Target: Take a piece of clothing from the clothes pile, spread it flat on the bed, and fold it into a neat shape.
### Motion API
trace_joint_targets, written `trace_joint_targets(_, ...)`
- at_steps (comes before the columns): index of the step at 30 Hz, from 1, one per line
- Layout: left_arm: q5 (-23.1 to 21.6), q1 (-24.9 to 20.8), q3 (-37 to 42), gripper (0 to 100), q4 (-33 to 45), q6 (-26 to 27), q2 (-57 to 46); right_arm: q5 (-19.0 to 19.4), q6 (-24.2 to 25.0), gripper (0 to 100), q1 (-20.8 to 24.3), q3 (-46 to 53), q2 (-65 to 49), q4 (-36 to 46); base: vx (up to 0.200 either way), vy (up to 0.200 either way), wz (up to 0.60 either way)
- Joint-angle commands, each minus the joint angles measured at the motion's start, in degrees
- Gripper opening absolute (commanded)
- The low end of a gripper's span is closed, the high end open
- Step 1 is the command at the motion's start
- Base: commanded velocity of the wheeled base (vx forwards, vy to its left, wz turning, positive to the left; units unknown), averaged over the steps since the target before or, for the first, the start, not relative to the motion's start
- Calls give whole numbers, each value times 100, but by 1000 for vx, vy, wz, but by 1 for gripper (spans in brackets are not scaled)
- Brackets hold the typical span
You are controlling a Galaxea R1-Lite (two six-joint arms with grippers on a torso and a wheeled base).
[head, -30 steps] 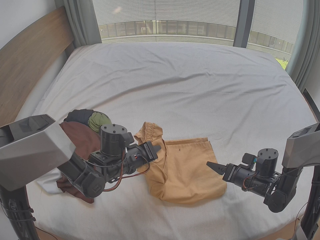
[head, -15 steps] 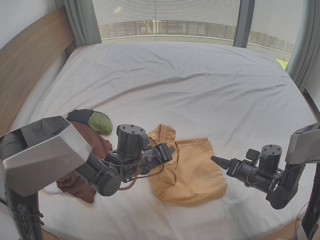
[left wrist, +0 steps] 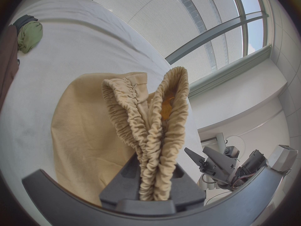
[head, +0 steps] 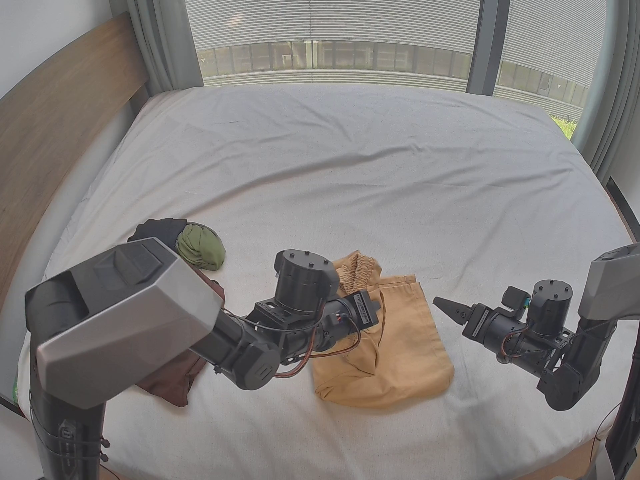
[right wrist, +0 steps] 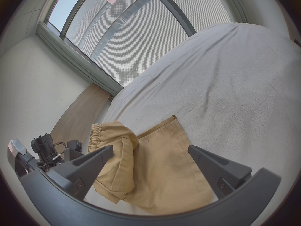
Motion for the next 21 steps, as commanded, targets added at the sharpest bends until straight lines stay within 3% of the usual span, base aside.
trace_joint_targets(1,12,-170,-369,0,155,-3,329,6,1,100,-98,-62,-67,-4,0,0,0)
trace_joint_targets(12,117,-372,-1380,0,762,-3,874,58,1,100,-257,-115,-76,-4,0,0,0)
trace_joint_targets(21,117,-425,-1476,0,832,-3,953,76,1,100,-301,-124,-76,-4,0,0,0)
